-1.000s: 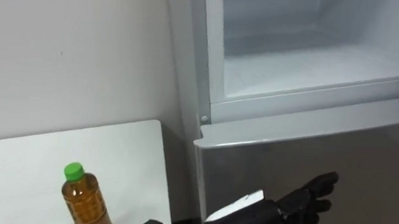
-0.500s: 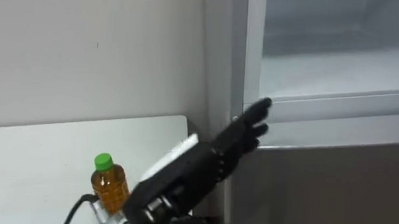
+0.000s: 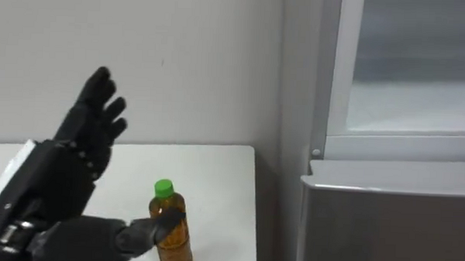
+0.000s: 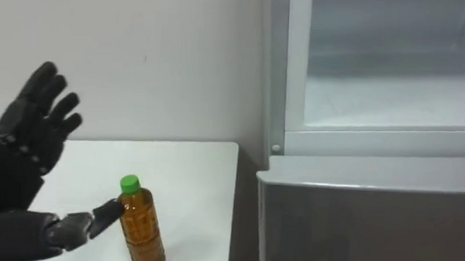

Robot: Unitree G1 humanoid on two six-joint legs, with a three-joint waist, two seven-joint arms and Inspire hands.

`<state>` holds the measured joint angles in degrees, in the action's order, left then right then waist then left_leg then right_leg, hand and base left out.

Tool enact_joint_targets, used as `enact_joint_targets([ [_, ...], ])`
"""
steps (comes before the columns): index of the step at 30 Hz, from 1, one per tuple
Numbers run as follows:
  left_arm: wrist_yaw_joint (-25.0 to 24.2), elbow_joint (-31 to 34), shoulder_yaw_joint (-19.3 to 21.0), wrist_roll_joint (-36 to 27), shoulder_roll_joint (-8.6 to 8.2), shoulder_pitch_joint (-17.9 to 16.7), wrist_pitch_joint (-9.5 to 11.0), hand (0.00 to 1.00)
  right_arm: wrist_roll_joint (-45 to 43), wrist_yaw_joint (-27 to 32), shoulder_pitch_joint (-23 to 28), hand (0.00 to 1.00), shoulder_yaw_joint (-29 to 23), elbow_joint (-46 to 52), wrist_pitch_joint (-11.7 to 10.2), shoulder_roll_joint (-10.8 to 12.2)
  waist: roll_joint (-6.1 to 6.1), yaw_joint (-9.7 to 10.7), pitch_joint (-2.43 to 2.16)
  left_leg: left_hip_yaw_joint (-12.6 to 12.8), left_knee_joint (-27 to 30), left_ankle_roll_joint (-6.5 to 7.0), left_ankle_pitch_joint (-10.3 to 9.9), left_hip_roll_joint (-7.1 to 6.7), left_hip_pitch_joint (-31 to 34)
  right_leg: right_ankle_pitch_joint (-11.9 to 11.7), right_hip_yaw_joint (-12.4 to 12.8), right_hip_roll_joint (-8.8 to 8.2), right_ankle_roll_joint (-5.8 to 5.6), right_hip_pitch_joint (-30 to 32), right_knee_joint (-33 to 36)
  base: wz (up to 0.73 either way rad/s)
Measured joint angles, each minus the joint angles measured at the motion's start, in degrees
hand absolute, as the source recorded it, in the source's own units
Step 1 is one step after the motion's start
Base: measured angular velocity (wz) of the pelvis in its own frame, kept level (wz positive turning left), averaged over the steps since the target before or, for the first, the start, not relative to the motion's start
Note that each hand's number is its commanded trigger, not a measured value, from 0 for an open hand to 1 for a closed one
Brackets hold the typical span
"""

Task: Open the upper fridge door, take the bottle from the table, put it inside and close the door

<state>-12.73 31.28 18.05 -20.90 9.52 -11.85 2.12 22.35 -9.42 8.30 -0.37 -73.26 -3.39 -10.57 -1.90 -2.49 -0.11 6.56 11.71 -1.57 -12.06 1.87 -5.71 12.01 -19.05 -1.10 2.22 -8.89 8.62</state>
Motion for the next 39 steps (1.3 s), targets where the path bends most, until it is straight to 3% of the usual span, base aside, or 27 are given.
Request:
enact_joint_targets([
  [5, 5.1, -5.3, 5.9, -2.9, -0.70, -4.5, 1.2, 0.00, -0.1, 0.6, 2.2, 0.00, -4.8, 0.0, -0.2, 0.1, -0.69, -1.3, 0.09, -2.2, 0.1, 0.03, 0.0, -0.71, -0.4, 1.0, -1.3, -0.61, -0.44, -0.3, 0.3, 0.21],
  [8, 8.6, -9.5, 9.1, -5.3, -2.04, -6.1, 1.7, 0.00, 0.0, 1.3, 3.1, 0.00, -6.0, 0.7, -0.2, 0.3, -0.75, -2.5, 0.06, -2.2, 0.0, 0.06, 0.0, -0.76, -0.5, 1.2, -1.5, -0.72, -0.44, -0.3, 0.6, 0.03],
  [12, 12.7, -15.2, 10.6, -9.2, -2.90, -9.0, 2.1, 0.00, -0.5, 1.6, 5.0, 0.00, -7.8, 2.9, -0.1, 0.8, -0.64, -2.9, 0.07, -2.5, 0.0, 0.06, 0.0, -0.81, -0.6, 1.4, -1.5, -0.74, -0.45, -0.4, 1.2, 0.02],
  [15, 15.7, -26.1, 11.3, -11.0, -2.89, -9.3, 2.7, 0.00, -2.0, 1.8, 6.0, 0.00, -8.9, 4.5, 1.0, 0.9, -0.94, -2.9, 0.11, -2.5, -0.2, 0.05, 0.0, -0.82, -1.3, 1.4, -1.5, -0.71, -0.44, -1.0, 1.1, -0.02],
  [17, 17.5, -37.5, 10.9, -11.0, -3.00, -10.4, 2.9, 0.00, -2.4, 2.1, 5.9, 0.00, -9.3, 4.5, 1.0, 1.1, -0.79, -3.1, 0.08, -2.0, -0.3, 0.05, 0.0, -0.79, -1.8, 1.8, -0.8, -0.77, -0.31, -1.0, 1.2, -0.13],
  [19, 19.0, -45.2, 9.8, -11.0, -3.17, -11.0, 2.7, 0.00, -2.4, 2.0, 5.9, 0.00, -9.3, 5.1, 1.0, 1.2, -0.59, -3.0, 0.19, -2.0, 0.0, 0.04, 0.0, -0.80, -1.6, 2.0, -0.8, -0.81, -0.32, -1.0, 1.2, 0.00],
  [23, 21.2, -58.1, 6.9, -10.7, -3.26, -12.5, 3.1, 0.00, -2.9, 1.8, 6.9, 0.00, -9.6, 6.4, 1.0, 1.2, 0.73, -2.7, -0.32, -2.0, 0.1, 0.03, 0.0, -0.79, -1.2, 2.1, -1.7, -0.83, -0.32, -1.0, 1.2, 0.10],
  [26, 21.4, -68.7, 4.4, -8.8, -3.27, -12.3, 3.2, 0.00, -4.9, 1.7, 6.7, 0.00, -9.6, 6.5, 1.0, 1.1, 1.04, -2.5, -0.22, -2.0, 0.1, 0.05, -0.1, -0.78, -1.7, 2.1, -1.5, -0.84, -0.33, -1.4, 1.2, -0.02],
  [29, 21.3, -75.3, 1.9, -8.2, -3.23, -12.1, 3.1, 0.00, -6.7, 1.5, 6.6, 0.00, -9.6, 6.6, 1.0, 1.1, 1.04, -2.3, 0.01, -1.9, 0.3, 0.19, -0.3, -0.66, -1.1, 2.1, -1.5, -0.79, -0.33, -1.2, 1.2, 0.03],
  [34, 21.0, -86.0, -0.4, -5.7, -3.23, -11.4, 3.0, 0.00, -6.8, 1.8, 6.9, 0.00, -9.6, 6.2, 1.0, 1.1, -0.10, -1.9, 0.11, -1.8, 0.4, 0.37, -0.6, -0.65, -1.0, 2.1, -1.4, -0.79, -0.44, -1.0, 1.3, 0.00],
  [39, 20.5, -91.2, -2.4, -1.8, -3.03, -12.1, 2.0, 0.00, -7.0, 1.9, 7.0, 0.00, -9.0, 5.8, 1.0, 0.9, 0.02, -0.7, 0.11, -0.5, 0.6, 0.37, -0.6, -0.54, -1.0, 2.1, -1.2, -0.84, -0.46, -0.9, 1.3, -0.04],
])
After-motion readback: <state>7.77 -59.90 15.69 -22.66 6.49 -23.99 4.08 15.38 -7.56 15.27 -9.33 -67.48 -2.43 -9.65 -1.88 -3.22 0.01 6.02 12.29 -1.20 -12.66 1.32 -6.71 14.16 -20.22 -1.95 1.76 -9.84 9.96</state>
